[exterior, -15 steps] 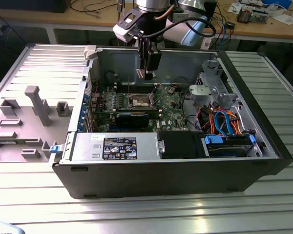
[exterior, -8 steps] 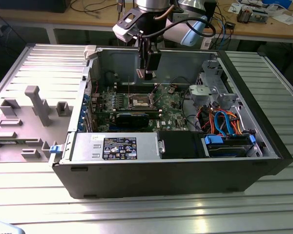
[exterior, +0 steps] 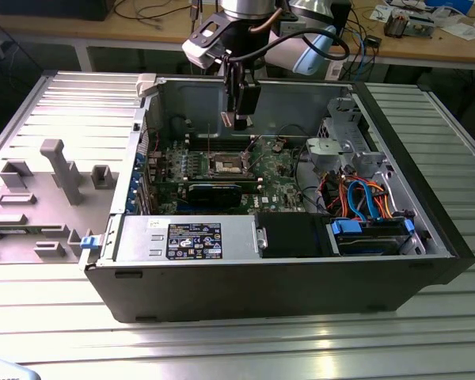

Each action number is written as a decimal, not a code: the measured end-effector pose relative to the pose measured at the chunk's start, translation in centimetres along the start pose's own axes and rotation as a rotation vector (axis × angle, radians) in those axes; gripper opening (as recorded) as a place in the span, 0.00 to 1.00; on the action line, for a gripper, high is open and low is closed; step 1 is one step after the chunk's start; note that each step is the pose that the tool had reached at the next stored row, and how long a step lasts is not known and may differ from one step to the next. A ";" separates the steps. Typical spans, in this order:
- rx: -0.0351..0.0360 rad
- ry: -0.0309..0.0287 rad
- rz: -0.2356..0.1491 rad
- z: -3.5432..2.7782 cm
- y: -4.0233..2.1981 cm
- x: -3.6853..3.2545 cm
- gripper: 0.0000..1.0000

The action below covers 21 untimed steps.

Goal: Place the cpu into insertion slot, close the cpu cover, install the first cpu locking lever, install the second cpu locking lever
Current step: 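Place the cpu into insertion slot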

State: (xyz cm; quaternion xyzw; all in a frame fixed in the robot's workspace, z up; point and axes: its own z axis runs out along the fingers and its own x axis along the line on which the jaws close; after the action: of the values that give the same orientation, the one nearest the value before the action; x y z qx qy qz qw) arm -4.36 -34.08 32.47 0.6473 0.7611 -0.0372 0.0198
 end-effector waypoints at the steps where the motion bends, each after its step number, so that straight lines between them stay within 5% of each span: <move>1: 0.0000 0.0000 0.001 0.00 0.00 0.00 0.55; 21: 0.0015 0.0006 0.019 0.01 0.00 0.00 0.55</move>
State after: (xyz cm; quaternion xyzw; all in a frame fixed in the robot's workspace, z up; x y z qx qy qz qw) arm -4.36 -34.08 32.46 0.6547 0.7548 -0.0374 0.0194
